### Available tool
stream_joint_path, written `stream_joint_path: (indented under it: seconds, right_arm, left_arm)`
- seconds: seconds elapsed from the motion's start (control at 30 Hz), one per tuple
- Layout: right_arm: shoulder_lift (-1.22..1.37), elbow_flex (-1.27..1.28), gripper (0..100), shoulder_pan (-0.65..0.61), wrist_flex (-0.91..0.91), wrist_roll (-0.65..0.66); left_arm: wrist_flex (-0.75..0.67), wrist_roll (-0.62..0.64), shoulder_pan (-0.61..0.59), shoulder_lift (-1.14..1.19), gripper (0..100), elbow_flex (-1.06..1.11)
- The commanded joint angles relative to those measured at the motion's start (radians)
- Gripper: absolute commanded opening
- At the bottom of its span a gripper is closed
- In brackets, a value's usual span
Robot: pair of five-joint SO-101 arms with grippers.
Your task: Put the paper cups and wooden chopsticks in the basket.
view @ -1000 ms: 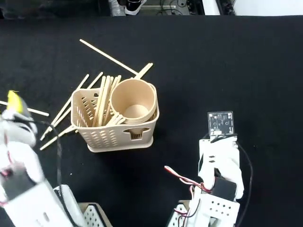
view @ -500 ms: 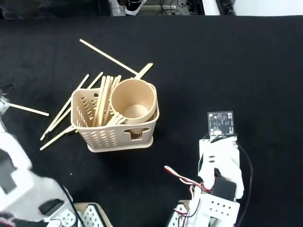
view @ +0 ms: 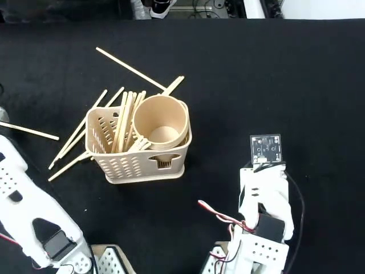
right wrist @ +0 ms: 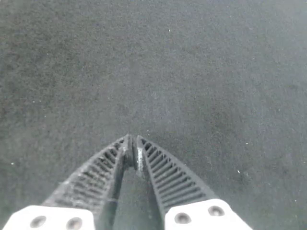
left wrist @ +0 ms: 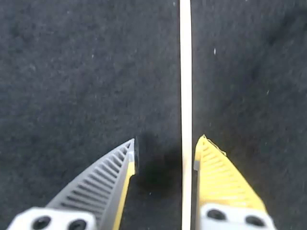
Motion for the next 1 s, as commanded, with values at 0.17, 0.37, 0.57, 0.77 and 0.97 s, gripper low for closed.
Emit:
stream_joint_path:
  seconds: [0.17,0.37,0.57,0.77,0.97]
  right_arm:
    - [-0.042,-0.002,1.5,-0.014,0.003,0.008]
    - [-0.042,-0.002,1.5,-0.014,0.003,0.008]
    - [-0.042,-0.002,1.5,-0.014,0.003,0.008]
    - [-0.042,-0.002,1.5,-0.014,0.003,0.008]
    - [-0.042,-0.002,1.5,-0.014,0.003,0.066]
  left_arm:
    - [0.175,0.037,-0.012,0.307,20,-0.499]
    - [0.272,0.028,-0.033,0.413,3,-0.746]
    - [0.298,-0.002,-0.038,0.321,3,-0.728]
    - [0.301,-0.084,-0.039,0.13,3,-0.705]
    - [0.302,-0.172,-0.035,-0.215,3,-0.51]
